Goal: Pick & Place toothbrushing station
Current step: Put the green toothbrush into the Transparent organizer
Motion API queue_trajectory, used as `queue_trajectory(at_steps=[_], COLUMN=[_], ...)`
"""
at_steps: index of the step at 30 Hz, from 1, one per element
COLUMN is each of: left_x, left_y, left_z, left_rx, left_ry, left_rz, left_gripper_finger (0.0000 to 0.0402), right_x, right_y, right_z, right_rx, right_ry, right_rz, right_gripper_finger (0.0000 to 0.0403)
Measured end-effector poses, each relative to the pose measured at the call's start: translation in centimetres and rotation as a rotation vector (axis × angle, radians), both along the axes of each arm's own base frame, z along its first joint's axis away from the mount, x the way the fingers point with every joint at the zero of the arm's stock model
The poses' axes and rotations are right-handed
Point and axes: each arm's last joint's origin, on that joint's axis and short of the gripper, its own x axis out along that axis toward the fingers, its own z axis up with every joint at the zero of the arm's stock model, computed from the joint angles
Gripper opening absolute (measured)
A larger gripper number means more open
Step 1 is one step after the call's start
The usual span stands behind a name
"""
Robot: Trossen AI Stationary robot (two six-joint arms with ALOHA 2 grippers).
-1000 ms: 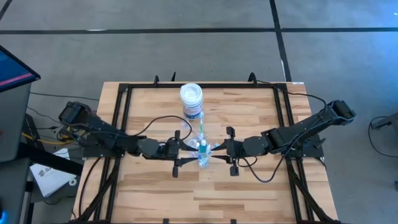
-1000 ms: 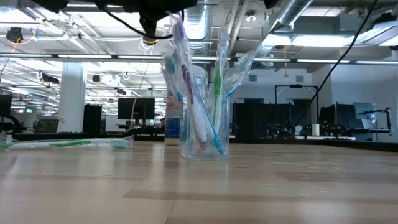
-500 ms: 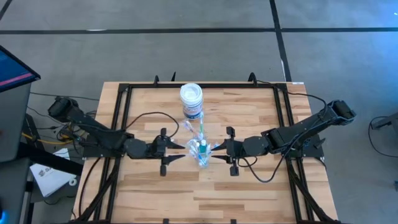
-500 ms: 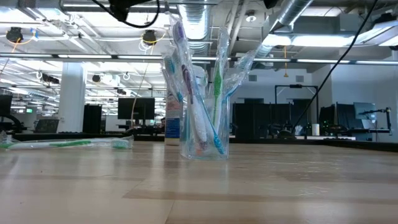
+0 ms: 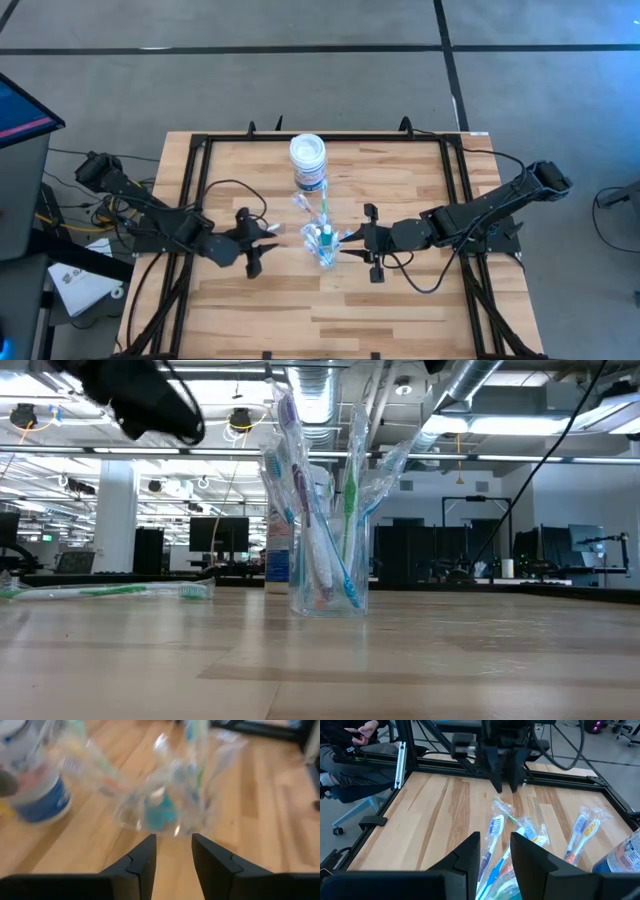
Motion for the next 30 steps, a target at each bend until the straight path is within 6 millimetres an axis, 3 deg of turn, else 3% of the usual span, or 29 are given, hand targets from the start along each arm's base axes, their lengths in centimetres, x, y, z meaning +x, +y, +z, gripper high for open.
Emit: queue_trajectory(at_steps=[6, 14, 30], left_x=[-0.6, -0.7, -1.3], left_y=[0.5, 1.8, 5.0], left_z=[-1.1, -4.0, -7.0], left_rx=[-0.033, -0.038, -0.127], left_ry=[0.084, 0.173, 0.268], left_rz=[0.075, 0.156, 0.296], left_gripper_finger=[0.0117, 0.0118, 0.0147], right_x=[0.0, 0.0, 0.0], right_y=[0.0, 0.0, 0.0], right_z=[0.0, 0.0, 0.0], right_rx=[0.000, 0.000, 0.000], right_ry=[0.000, 0.000, 0.000], right_rz=[0.000, 0.000, 0.000], right_gripper_finger=[0.0098, 0.0098, 0.0098])
